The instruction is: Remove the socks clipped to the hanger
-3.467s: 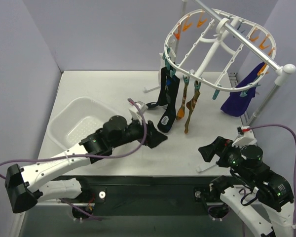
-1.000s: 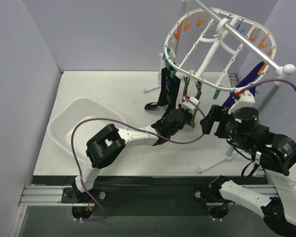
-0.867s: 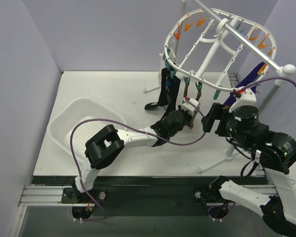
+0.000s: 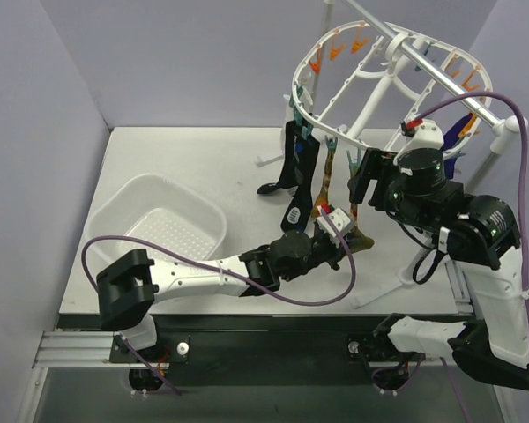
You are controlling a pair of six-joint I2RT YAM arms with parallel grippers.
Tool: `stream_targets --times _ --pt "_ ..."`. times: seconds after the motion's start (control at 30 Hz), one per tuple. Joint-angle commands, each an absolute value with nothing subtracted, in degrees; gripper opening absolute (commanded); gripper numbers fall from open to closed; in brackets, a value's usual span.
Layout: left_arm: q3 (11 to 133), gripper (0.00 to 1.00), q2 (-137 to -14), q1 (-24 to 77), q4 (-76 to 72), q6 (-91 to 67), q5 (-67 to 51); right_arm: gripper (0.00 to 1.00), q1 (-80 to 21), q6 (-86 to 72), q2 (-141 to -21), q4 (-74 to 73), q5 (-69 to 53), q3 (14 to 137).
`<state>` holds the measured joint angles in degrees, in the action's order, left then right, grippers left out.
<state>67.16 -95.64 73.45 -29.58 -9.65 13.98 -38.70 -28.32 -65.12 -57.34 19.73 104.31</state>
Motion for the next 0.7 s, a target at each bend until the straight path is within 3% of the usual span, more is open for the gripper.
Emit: stream_targets --times 0.0,0.67 --pt "66.9 0.0 -92.2 75.1 -30.1 -11.1 12.8 0.71 -39.5 -30.3 -69.2 -57.9 22.8 107.7" --pt "66.1 0.0 -89.7 75.8 -28.0 -11.4 12.7 0.62 -41.4 -25.1 -79.4 -61.4 39.7 112.8"
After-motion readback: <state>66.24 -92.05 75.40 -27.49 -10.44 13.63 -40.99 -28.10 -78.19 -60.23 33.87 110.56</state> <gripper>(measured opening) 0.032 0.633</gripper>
